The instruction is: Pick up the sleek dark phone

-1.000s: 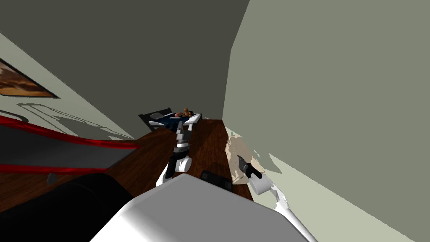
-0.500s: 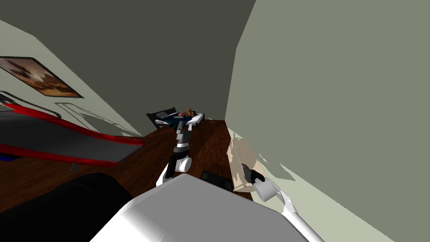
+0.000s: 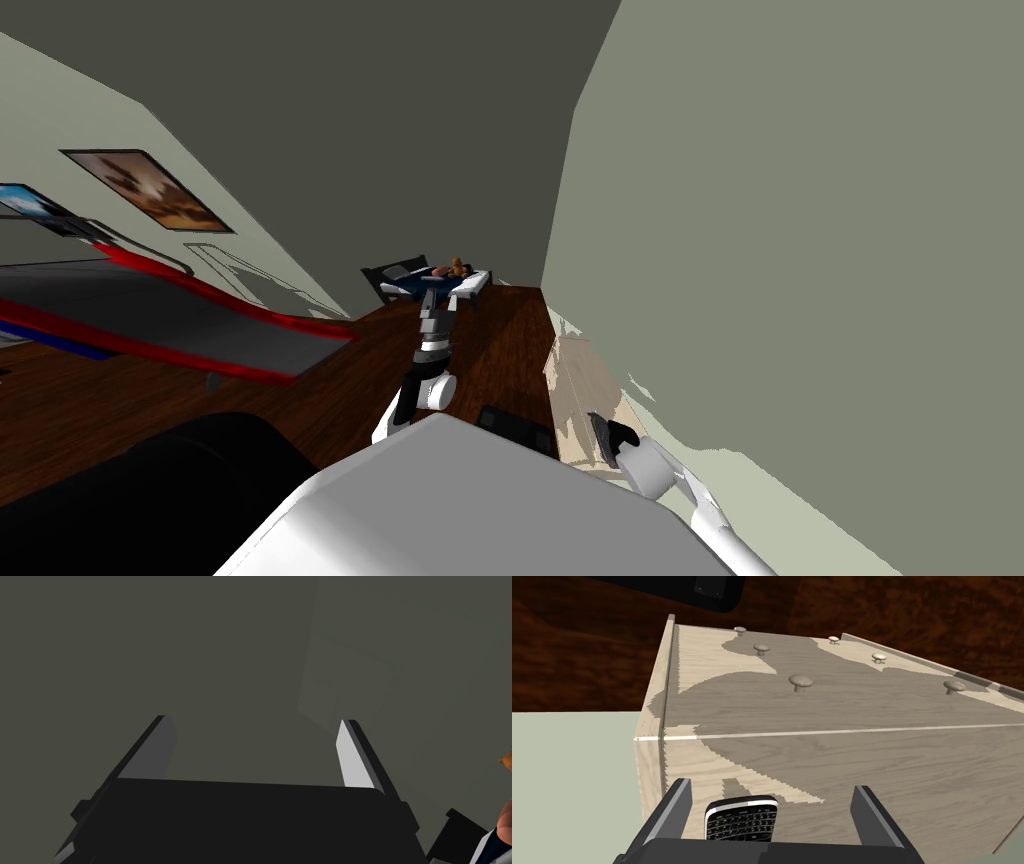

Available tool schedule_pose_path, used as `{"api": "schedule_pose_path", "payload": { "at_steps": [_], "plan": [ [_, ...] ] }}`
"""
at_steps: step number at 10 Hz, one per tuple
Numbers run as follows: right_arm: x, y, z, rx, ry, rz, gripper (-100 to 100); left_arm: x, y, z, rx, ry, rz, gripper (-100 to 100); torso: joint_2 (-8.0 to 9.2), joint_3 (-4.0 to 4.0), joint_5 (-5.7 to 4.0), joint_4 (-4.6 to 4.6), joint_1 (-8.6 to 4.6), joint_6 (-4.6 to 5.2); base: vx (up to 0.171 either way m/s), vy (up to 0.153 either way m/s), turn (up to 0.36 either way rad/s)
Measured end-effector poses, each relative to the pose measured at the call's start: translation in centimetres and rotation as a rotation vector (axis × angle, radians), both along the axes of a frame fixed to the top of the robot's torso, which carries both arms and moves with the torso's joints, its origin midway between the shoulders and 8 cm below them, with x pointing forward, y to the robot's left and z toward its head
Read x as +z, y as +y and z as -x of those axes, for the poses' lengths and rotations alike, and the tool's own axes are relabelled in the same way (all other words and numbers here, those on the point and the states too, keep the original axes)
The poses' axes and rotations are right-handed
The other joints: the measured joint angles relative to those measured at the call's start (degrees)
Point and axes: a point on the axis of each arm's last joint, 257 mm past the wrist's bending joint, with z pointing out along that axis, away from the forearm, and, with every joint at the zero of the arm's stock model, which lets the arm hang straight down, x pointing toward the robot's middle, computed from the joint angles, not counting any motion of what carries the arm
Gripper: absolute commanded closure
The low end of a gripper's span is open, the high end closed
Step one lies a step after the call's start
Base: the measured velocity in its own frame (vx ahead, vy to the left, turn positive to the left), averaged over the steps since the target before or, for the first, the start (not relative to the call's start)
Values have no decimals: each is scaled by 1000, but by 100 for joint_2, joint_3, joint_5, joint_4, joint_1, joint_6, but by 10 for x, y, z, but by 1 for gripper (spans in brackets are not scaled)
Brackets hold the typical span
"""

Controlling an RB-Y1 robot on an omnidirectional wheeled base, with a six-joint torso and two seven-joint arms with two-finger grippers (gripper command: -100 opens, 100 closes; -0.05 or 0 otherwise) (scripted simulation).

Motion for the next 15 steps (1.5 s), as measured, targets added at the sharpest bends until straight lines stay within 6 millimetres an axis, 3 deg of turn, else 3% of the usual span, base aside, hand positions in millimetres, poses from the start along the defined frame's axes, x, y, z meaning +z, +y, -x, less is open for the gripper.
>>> {"api": "schedule_pose_path", "payload": {
  "at_steps": [1, 3, 5, 8, 9, 10, 15],
  "plan": [
    [-2, -17, 20, -5, 49, 31, -100, 0, 0, 0, 0, 0, 0, 0, -14, -7, 0, -3, -7, 1, 105, -24, 31],
    [-11, -32, 41, -9, 102, 67, -100, 0, 0, 0, 0, 0, 0, 0, -2, -2, -1, -1, 0, 2, 89, -6, 83],
    [-21, -61, 68, -18, 175, 114, -100, 0, 0, 0, 0, 0, 0, 0, -17, -10, -1, -3, -6, 1, 111, -23, 58],
    [-20, -79, 92, -20, 239, 155, -100, 0, 0, 0, 0, 0, 0, 0, 4, 2, -1, 1, -5, 2, 53, -20, 46],
    [-20, -80, 94, -20, 244, 158, 0, 0, 0, 0, 0, 0, 0, 0, 14, 7, -1, 2, -1, 3, 6, -3, -2],
    [-20, -80, 93, -20, 243, 158, -100, 0, 0, 0, 0, 0, 0, 0, 24, 13, 0, 4, 3, 3, 15, -12, 32],
    [-39, -77, 102, -30, 242, 157, -100, 0, 0, 0, 0, 0, 0, 0, 26, 14, -2, 5, -1, 3, 12, -17, 17]
  ]
}}
